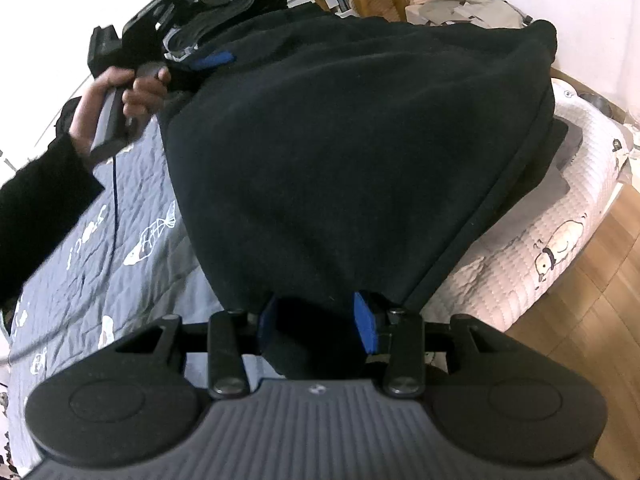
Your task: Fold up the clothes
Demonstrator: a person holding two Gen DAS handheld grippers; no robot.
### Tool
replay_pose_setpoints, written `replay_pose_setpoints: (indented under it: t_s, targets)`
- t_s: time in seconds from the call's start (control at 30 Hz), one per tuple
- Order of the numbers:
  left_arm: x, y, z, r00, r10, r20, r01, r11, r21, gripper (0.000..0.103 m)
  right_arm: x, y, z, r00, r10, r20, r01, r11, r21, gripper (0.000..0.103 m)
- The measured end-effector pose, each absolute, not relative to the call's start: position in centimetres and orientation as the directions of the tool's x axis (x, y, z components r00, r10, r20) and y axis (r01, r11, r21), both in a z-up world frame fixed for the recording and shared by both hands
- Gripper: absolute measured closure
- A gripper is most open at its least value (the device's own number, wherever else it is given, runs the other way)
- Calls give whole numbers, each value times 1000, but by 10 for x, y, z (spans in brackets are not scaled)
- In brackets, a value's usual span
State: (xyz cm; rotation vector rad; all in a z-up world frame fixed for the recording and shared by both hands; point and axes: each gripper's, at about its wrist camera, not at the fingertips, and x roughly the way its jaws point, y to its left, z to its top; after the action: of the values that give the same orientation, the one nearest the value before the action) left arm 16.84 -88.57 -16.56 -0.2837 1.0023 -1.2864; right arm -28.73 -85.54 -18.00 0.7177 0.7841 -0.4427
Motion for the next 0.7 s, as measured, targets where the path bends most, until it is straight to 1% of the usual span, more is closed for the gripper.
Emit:
replay_pose_setpoints:
  t_s: [0.07, 0.1, 0.2, 0.27, 0.37, 0.43, 0.47, 0.5, 0.63, 0.7]
  targets:
    - [191, -891, -166, -24, -857, -514, 644, 380, -664, 7, -288, -856, -181, 640, -94, -763, 602, 679, 421, 61]
    - [199, -895, -159, 11, -829, -559, 669, 421, -612, 7, -289, -856, -181, 641, -92, -762, 602, 676, 425, 61]
    - [198, -913, -121, 56, -824, -563, 797, 377, -472, 7, -287, -859, -181, 641, -89, -762, 601, 676, 426, 61]
    - [185, -930, -98, 77, -819, -569, 887, 317, -335, 7, -287, -861, -183, 645, -87, -759, 600, 673, 432, 61]
    - [156, -973, -89, 84, -779, -621, 971, 205, -126, 7, -287, -861, -184, 647, -86, -757, 600, 670, 437, 61]
    - [139, -997, -102, 103, -740, -665, 989, 147, -11, 10, -287, -862, -184, 649, -85, -756, 601, 666, 442, 61]
    - [132, -1007, -110, 114, -721, -684, 992, 117, 42, 16, -288, -862, -184, 651, -83, -755, 601, 663, 446, 61]
    - [126, -1014, -120, 119, -702, -702, 993, 91, 78, 17, -288, -862, -184, 653, -81, -753, 601, 660, 450, 61]
    - [122, -1037, -159, 159, -643, -749, 985, 51, 165, 18, -290, -864, -183, 660, -72, -748, 599, 650, 467, 60]
    - [129, -1047, -169, 161, -636, -754, 985, 54, 164, 20, -290, -865, -184, 663, -66, -746, 598, 645, 475, 60]
